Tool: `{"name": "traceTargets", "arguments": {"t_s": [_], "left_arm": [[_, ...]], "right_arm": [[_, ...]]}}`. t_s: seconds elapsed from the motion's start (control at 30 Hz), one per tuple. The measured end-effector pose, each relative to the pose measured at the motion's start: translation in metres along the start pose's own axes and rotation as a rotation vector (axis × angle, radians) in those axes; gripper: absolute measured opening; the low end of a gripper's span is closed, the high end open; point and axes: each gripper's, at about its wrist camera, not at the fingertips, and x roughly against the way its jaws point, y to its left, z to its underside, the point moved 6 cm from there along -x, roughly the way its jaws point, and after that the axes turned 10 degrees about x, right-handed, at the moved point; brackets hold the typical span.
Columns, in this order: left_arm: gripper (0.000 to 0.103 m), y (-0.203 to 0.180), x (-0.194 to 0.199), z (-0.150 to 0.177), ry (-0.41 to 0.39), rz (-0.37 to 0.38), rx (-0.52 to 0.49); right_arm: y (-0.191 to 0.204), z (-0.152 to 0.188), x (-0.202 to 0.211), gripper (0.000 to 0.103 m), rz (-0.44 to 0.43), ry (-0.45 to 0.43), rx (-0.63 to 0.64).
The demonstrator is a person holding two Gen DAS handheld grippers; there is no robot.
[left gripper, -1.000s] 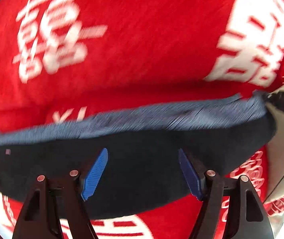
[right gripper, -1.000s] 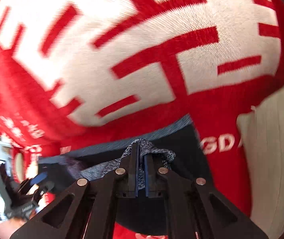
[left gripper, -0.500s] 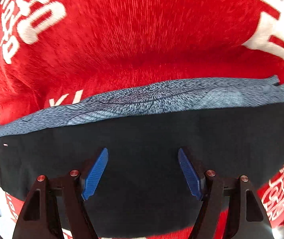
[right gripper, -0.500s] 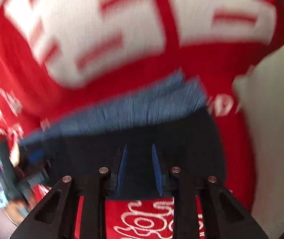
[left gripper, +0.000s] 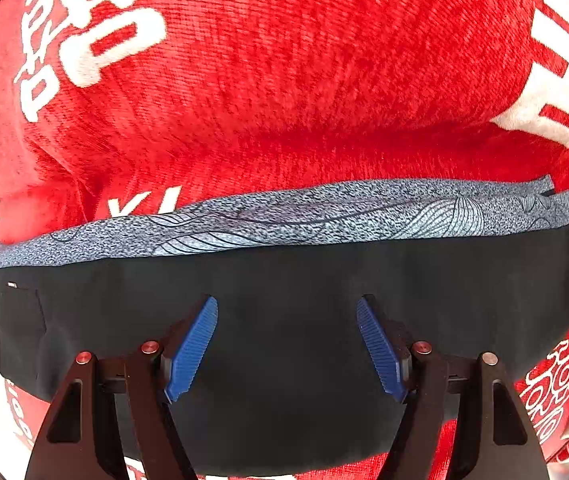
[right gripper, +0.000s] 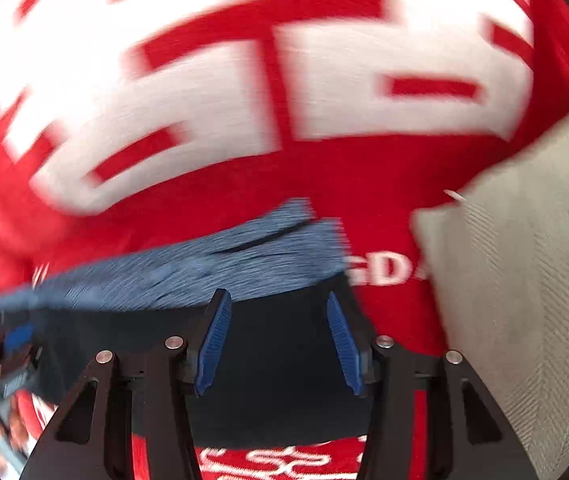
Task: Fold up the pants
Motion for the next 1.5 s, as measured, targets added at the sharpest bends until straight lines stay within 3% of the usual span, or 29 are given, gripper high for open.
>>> {"name": "traceTargets", "arguments": {"t_s": [0.1,0.17,0.23,0.3,0.43,0.5,0.63,0.67,0.73,0.8,0.9,1.07,1.2,1.3,1.37,1.4,1.5], "left_arm": [[0.074,0.004,-0.006,-0.004,-0.003,-0.008,-0.003],[0.074,0.008,-0.014,-0.004,0.009,-0.008,0.004],[0.074,0.005,-0.013,0.002,0.017,-0.01,0.011],[0.074,0.005,-0.012,0.003,0.012,-0.006,0.011],[0.074,0.003,-0.005,0.002,-0.014,-0.007,0.001],[0.074,0.001,-0.007,0.002,-0.007,-0.023,-0.005],[0.074,-0.002,-0.012,0.002,0.001,-0.022,-0.003],[0.074,-0.004,-0.01,0.002,-0.008,-0.01,-0.005],[0.074,-0.01,-0.004,0.002,-0.014,-0.004,-0.011],[0.074,-0.014,-0.004,0.002,-0.009,0.004,-0.01],[0.074,-0.02,-0.008,0.002,0.003,0.013,0.007],[0.074,-0.029,-0.018,0.01,0.021,0.004,-0.004],[0.074,-0.032,-0.025,0.015,0.017,-0.007,-0.015],[0.076,-0.035,-0.031,0.015,0.012,-0.008,-0.015],[0.082,-0.03,-0.042,0.014,0.004,-0.019,-0.014],[0.082,-0.031,-0.045,0.014,0.008,-0.015,-0.012],[0.082,-0.035,-0.049,0.016,0.024,-0.009,-0.018]], "right_arm": [[-0.018,-0.002,-0.017,0.054,-0.006,0.028,-0.048],[-0.019,-0.002,-0.032,0.054,-0.066,0.07,-0.05],[-0.021,-0.005,-0.042,0.033,-0.081,0.106,-0.047],[-0.02,-0.011,-0.032,0.024,-0.091,0.067,-0.036],[-0.001,-0.036,0.0,0.023,-0.078,-0.075,0.059],[-0.001,-0.041,-0.01,0.025,-0.089,-0.056,0.056],[-0.016,-0.029,-0.042,0.039,-0.063,0.073,-0.015],[-0.019,-0.027,-0.036,0.041,-0.066,0.06,-0.03],[-0.026,-0.02,-0.012,0.056,-0.053,-0.004,-0.058],[-0.026,-0.006,0.017,0.057,-0.085,-0.068,-0.097],[-0.018,0.031,0.034,0.057,-0.182,-0.068,-0.183],[-0.006,0.102,0.004,0.057,-0.291,-0.009,-0.339],[-0.004,0.113,-0.025,0.057,-0.33,-0.021,-0.439],[-0.018,0.085,-0.013,0.057,-0.339,-0.085,-0.473],[-0.026,0.075,-0.014,0.044,-0.348,-0.09,-0.512],[-0.027,0.074,-0.015,0.021,-0.334,-0.074,-0.509],[-0.028,0.068,0.002,0.013,-0.314,-0.08,-0.475]]}}
